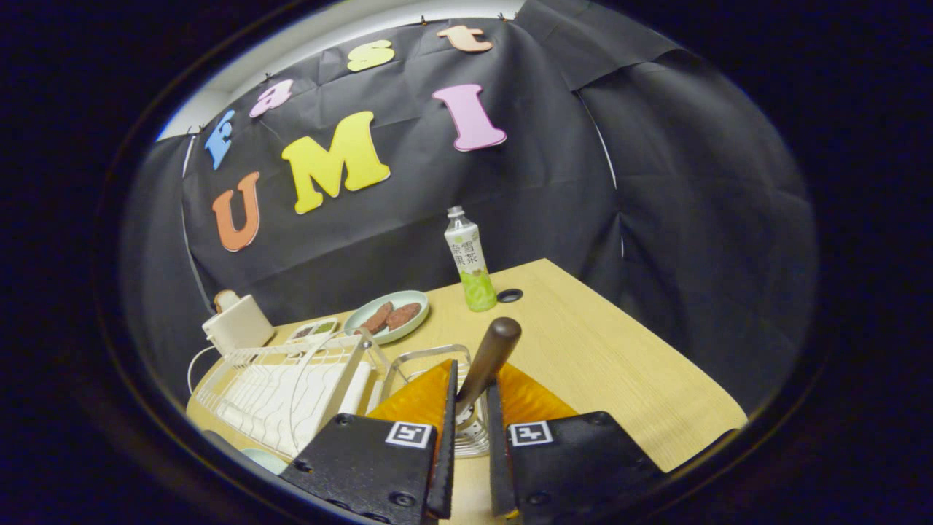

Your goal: Take the plate from the dish rack, then take the spoon from the basket and place it into the plate.

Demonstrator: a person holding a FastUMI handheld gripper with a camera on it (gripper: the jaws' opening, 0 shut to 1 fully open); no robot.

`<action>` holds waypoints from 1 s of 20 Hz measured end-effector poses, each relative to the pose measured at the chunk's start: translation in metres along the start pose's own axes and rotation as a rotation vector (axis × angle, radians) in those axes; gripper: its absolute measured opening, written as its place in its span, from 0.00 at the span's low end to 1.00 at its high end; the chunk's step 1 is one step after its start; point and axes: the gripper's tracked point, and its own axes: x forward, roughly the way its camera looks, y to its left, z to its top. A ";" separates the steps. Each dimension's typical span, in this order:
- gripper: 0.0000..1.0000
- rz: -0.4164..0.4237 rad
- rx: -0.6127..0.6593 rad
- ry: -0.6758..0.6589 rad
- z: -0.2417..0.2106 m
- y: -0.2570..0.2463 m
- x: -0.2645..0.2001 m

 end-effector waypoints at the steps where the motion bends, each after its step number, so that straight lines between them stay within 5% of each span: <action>1: 0.22 0.016 0.001 -0.003 0.001 0.007 -0.004; 6: 0.09 -0.012 -0.081 -0.090 0.034 0.021 -0.030; 20: 0.08 -0.021 -0.208 -0.282 0.101 0.065 -0.143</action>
